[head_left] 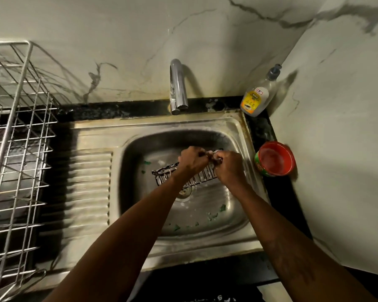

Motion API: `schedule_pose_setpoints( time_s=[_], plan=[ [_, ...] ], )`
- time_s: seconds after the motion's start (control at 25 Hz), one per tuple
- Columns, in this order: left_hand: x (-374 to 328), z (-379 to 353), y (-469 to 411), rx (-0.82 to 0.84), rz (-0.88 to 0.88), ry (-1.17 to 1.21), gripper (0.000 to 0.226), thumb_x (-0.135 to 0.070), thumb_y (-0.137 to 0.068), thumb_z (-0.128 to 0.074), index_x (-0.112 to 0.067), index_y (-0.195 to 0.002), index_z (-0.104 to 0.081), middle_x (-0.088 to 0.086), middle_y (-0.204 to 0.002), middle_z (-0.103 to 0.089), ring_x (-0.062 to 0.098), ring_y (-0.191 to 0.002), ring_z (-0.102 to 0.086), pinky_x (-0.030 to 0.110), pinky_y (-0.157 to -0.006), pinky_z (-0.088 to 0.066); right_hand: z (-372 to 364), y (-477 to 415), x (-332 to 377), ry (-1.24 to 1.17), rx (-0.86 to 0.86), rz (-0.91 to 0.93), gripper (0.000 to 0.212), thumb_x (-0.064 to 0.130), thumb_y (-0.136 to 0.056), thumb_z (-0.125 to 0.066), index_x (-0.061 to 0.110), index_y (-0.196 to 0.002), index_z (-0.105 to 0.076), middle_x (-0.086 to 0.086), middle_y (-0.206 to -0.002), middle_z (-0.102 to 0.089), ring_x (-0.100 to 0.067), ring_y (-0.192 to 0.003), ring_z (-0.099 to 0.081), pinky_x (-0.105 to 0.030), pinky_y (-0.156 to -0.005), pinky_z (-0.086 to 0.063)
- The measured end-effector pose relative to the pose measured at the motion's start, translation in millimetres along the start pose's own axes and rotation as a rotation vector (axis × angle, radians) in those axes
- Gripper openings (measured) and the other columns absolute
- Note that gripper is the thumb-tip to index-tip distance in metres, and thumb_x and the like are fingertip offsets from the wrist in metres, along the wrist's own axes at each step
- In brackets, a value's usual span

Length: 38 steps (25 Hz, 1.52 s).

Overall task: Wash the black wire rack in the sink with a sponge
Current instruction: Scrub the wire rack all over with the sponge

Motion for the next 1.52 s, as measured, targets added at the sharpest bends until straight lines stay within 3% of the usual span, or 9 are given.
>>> schedule_pose_setpoints(
  time_s=[0.24,0.44,0.6,0.72,0.92,1.08,1.16,1.32,1.52],
  plan=[
    [-10,37,25,-0.074,-0.117,0.436,0.060,-0.059,-0.088,-0.067,-0.011,-0.056,-0.053,0.005,-0.054,-0.045,0.014,-0.051,-0.039,0.021,-0.050,-0.032,55,-8,38,-0.098,-0.286,0.146,0.012,0.002,-0.087,-0.064,0.008,-0.094,-0.071,-0.006,-0.092,-0.073,-0.022,-0.086,-0.066,-0.032,-0.075,-0.051],
    [14,51,41,-0.115,-0.080,0.640,0.084,-0.073,-0.083,-0.063,0.007,-0.064,-0.043,0.012,-0.062,-0.041,0.022,-0.060,-0.037,0.033,-0.065,-0.033,64,-14,34,-0.195,-0.380,0.024,0.012,-0.001,-0.085,-0.066,0.006,-0.094,-0.068,-0.008,-0.093,-0.073,-0.026,-0.084,-0.068,-0.026,-0.075,-0.046],
    [24,67,58,-0.172,-0.150,0.431,0.079,-0.072,-0.094,-0.044,0.001,-0.066,-0.044,0.005,-0.062,-0.044,0.016,-0.061,-0.042,0.033,-0.065,-0.033,40,-5,55,-0.142,-0.272,0.108,0.020,-0.006,-0.085,-0.066,0.005,-0.099,-0.075,-0.009,-0.094,-0.075,-0.023,-0.084,-0.070,0.004,-0.078,-0.033],
    [25,92,69,-0.240,-0.212,0.228,0.058,-0.059,-0.100,-0.043,-0.016,-0.061,-0.052,-0.011,-0.058,-0.051,0.004,-0.057,-0.048,0.029,-0.060,-0.038,29,6,72,-0.176,-0.279,0.124,0.024,-0.008,-0.084,-0.068,0.000,-0.104,-0.077,-0.015,-0.098,-0.073,-0.020,-0.083,-0.069,0.010,-0.081,-0.029],
    [25,107,87,-0.202,-0.358,0.013,0.043,-0.044,-0.105,-0.046,-0.017,-0.076,-0.061,-0.003,-0.065,-0.059,0.005,-0.062,-0.053,0.033,-0.058,-0.043,20,22,94,-0.225,-0.283,0.225,0.032,-0.006,-0.080,-0.076,0.002,-0.111,-0.075,-0.013,-0.103,-0.072,-0.007,-0.090,-0.060,0.005,-0.088,-0.035],
    [19,96,95,-0.205,-0.448,-0.175,0.027,-0.027,-0.096,-0.045,-0.010,-0.082,-0.061,0.006,-0.071,-0.064,0.031,-0.068,-0.064,0.036,-0.060,-0.047,4,19,109,-0.245,-0.191,0.237,0.017,0.004,-0.085,-0.072,0.009,-0.100,-0.079,-0.005,-0.097,-0.074,-0.017,-0.087,-0.070,-0.017,-0.084,-0.052],
    [20,102,102,-0.246,-0.440,-0.143,0.034,-0.033,-0.094,-0.042,-0.007,-0.090,-0.063,0.009,-0.080,-0.069,0.027,-0.076,-0.066,0.032,-0.065,-0.046,-10,24,122,-0.192,-0.088,0.309,0.011,0.012,-0.087,-0.071,0.014,-0.095,-0.079,-0.002,-0.090,-0.071,-0.018,-0.080,-0.067,-0.029,-0.074,-0.054],
    [29,109,103,-0.190,-0.403,-0.126,0.027,-0.027,-0.102,-0.046,-0.007,-0.099,-0.063,0.007,-0.091,-0.070,0.018,-0.082,-0.064,0.027,-0.072,-0.046,-23,31,147,0.013,0.024,0.480,0.011,0.013,-0.088,-0.069,0.014,-0.096,-0.078,-0.004,-0.091,-0.067,-0.021,-0.076,-0.064,-0.030,-0.064,-0.054],
    [30,112,102,-0.234,-0.371,-0.189,0.018,-0.018,-0.104,-0.045,-0.015,-0.088,-0.054,0.002,-0.079,-0.062,0.017,-0.069,-0.059,0.027,-0.062,-0.043,27,-25,82,0.141,-0.164,0.042,0.016,0.009,-0.088,-0.070,0.011,-0.103,-0.075,-0.010,-0.102,-0.068,-0.025,-0.093,-0.064,-0.023,-0.072,-0.037]
  ],
)
Point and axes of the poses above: each hand's wrist, its own y-axis away from the middle knuckle, its own z-axis out of the back of the hand, x = y × z, the point moved 10 cm from there along -y, towards the middle knuckle
